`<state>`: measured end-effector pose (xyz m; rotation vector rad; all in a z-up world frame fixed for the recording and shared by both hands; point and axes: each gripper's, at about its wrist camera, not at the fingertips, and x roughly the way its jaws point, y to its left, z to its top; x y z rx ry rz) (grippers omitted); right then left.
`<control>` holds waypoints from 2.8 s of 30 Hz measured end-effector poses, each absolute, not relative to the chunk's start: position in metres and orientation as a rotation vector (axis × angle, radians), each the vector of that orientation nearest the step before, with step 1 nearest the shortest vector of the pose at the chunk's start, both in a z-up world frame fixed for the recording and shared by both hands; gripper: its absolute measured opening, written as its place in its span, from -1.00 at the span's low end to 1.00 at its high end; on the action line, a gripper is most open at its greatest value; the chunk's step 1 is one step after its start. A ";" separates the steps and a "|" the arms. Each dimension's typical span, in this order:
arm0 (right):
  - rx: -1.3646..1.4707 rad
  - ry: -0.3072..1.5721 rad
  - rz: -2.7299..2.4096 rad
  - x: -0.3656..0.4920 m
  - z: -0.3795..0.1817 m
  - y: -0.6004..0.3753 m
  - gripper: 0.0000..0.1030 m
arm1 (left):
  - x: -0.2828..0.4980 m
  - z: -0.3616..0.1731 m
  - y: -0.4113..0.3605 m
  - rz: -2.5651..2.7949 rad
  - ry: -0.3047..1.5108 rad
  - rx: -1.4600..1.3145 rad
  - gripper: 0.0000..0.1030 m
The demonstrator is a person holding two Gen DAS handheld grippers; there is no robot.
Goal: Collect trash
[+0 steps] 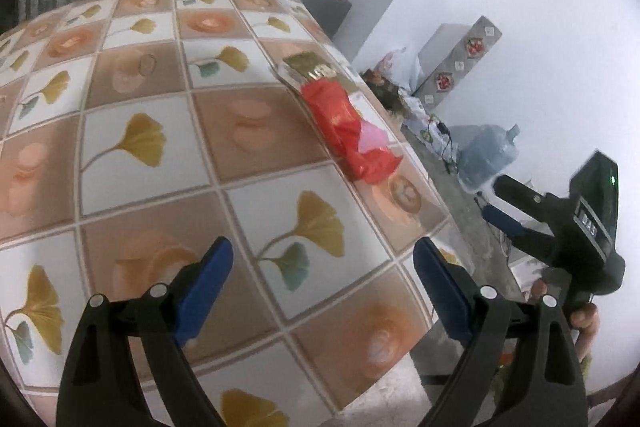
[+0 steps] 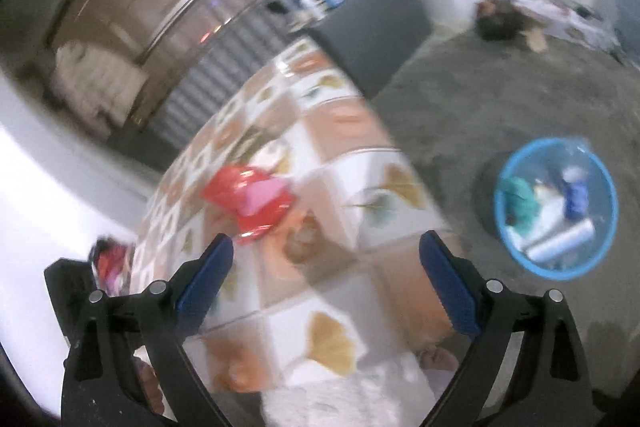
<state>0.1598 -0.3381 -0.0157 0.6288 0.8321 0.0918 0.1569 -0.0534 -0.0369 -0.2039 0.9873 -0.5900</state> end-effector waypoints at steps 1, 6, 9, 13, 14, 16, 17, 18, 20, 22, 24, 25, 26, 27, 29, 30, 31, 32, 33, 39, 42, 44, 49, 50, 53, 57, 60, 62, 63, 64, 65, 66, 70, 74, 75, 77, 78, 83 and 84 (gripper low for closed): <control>0.612 0.843 0.107 0.168 -0.014 -0.332 0.70 | 0.156 -0.037 -0.050 -0.594 0.985 -0.212 0.68; 0.612 0.922 0.124 0.214 -0.019 -0.315 0.55 | 0.152 -0.043 -0.031 -0.597 1.008 -0.238 0.59; 0.614 0.936 0.125 0.234 -0.019 -0.310 0.40 | 0.153 -0.046 -0.019 -0.590 1.005 -0.253 0.51; 0.564 0.990 0.102 0.263 -0.031 -0.296 -0.03 | 0.157 -0.047 -0.005 -0.573 0.988 -0.265 0.49; 0.543 0.990 0.108 0.266 -0.032 -0.291 -0.07 | 0.158 -0.047 -0.002 -0.566 0.984 -0.270 0.49; 0.484 1.001 0.091 0.267 -0.028 -0.282 -0.20 | 0.160 -0.048 0.003 -0.561 0.980 -0.279 0.49; 0.481 1.017 0.105 0.266 -0.028 -0.278 -0.33 | 0.160 -0.048 0.005 -0.557 0.977 -0.284 0.49; 0.486 1.031 0.128 0.264 -0.030 -0.273 -0.36 | 0.160 -0.048 0.007 -0.555 0.973 -0.288 0.49; 0.435 1.033 0.124 0.255 -0.027 -0.265 -0.46 | 0.162 -0.048 0.010 -0.550 0.968 -0.293 0.49; 0.403 1.035 0.125 0.247 -0.027 -0.257 -0.48 | 0.165 -0.049 0.011 -0.549 0.967 -0.295 0.49; 0.399 1.041 0.137 0.239 -0.027 -0.251 -0.48 | 0.165 -0.049 0.015 -0.546 0.965 -0.296 0.49; 0.386 1.045 0.145 0.235 -0.027 -0.246 -0.48 | 0.165 -0.048 0.017 -0.542 0.963 -0.299 0.49; 0.375 1.054 0.159 0.232 -0.026 -0.241 -0.48 | 0.166 -0.048 0.019 -0.540 0.960 -0.303 0.49; 0.368 1.069 0.188 0.231 -0.026 -0.237 -0.48 | 0.166 -0.047 0.021 -0.538 0.956 -0.305 0.49; 0.340 1.098 0.235 0.233 -0.024 -0.227 -0.40 | 0.166 -0.045 0.024 -0.534 0.946 -0.303 0.49; 0.326 1.094 0.238 0.235 -0.021 -0.226 -0.33 | 0.165 -0.044 0.025 -0.531 0.942 -0.301 0.49; 0.309 1.072 0.232 0.238 -0.015 -0.229 -0.11 | 0.164 -0.043 0.027 -0.530 0.939 -0.302 0.49; 0.294 1.040 0.212 0.240 -0.007 -0.232 0.11 | 0.164 -0.042 0.029 -0.529 0.937 -0.304 0.49; 0.283 1.005 0.188 0.244 0.001 -0.236 0.17 | 0.163 -0.042 0.030 -0.528 0.935 -0.305 0.49; 0.159 0.941 0.108 0.287 0.017 -0.250 0.71 | 0.163 -0.041 0.039 -0.510 0.928 -0.316 0.49; 0.075 0.997 0.112 0.309 0.005 -0.243 0.72 | 0.163 -0.040 0.044 -0.502 0.918 -0.320 0.49; 0.019 1.026 0.079 0.318 -0.009 -0.241 0.71 | 0.163 -0.040 0.047 -0.497 0.916 -0.322 0.49; 0.163 1.085 0.152 0.321 -0.020 -0.253 0.10 | 0.165 -0.040 0.056 -0.485 0.902 -0.329 0.49; 0.169 1.082 0.131 0.319 -0.018 -0.254 0.08 | 0.166 -0.040 0.058 -0.481 0.899 -0.333 0.49; 0.207 1.063 0.138 0.308 -0.008 -0.255 0.07 | 0.166 -0.039 0.067 -0.463 0.890 -0.349 0.49; 0.275 1.022 0.235 0.278 0.018 -0.237 0.08 | 0.166 -0.036 0.081 -0.423 0.866 -0.370 0.49; 0.298 1.016 0.344 0.252 0.025 -0.207 0.08 | 0.162 -0.028 0.099 -0.370 0.810 -0.419 0.49; 0.300 1.029 0.401 0.236 0.021 -0.184 0.09 | 0.160 -0.024 0.107 -0.360 0.793 -0.439 0.49; 0.306 1.039 0.422 0.233 0.018 -0.175 0.10 | 0.159 -0.022 0.109 -0.358 0.791 -0.436 0.49; 0.316 1.050 0.446 0.226 0.013 -0.164 0.14 | 0.157 -0.022 0.111 -0.357 0.792 -0.430 0.49; 0.319 1.058 0.467 0.221 0.008 -0.154 0.15 | 0.157 -0.021 0.112 -0.360 0.796 -0.427 0.49; 0.314 1.062 0.473 0.219 0.004 -0.147 0.20 | 0.156 -0.022 0.112 -0.364 0.804 -0.426 0.49; 0.301 1.062 0.508 0.207 -0.006 -0.133 0.54 | 0.153 -0.025 0.111 -0.391 0.830 -0.430 0.49; 0.342 0.987 0.502 0.194 0.009 -0.153 0.56 | 0.147 -0.027 0.106 -0.425 0.840 -0.427 0.49; 0.351 0.959 0.491 0.191 0.015 -0.161 0.56 | 0.148 -0.027 0.102 -0.440 0.846 -0.426 0.49; 0.368 0.913 0.447 0.184 0.023 -0.177 0.56 | 0.148 -0.028 0.096 -0.462 0.854 -0.416 0.49; 0.373 0.899 0.416 0.182 0.024 -0.183 0.56 | 0.148 -0.027 0.092 -0.478 0.858 -0.408 0.49; 0.385 0.885 0.256 0.176 0.017 -0.217 0.56 | 0.141 -0.021 0.074 -0.566 0.879 -0.349 0.49; 0.373 0.895 0.224 0.177 0.013 -0.220 0.56 | 0.140 -0.020 0.071 -0.583 0.888 -0.340 0.49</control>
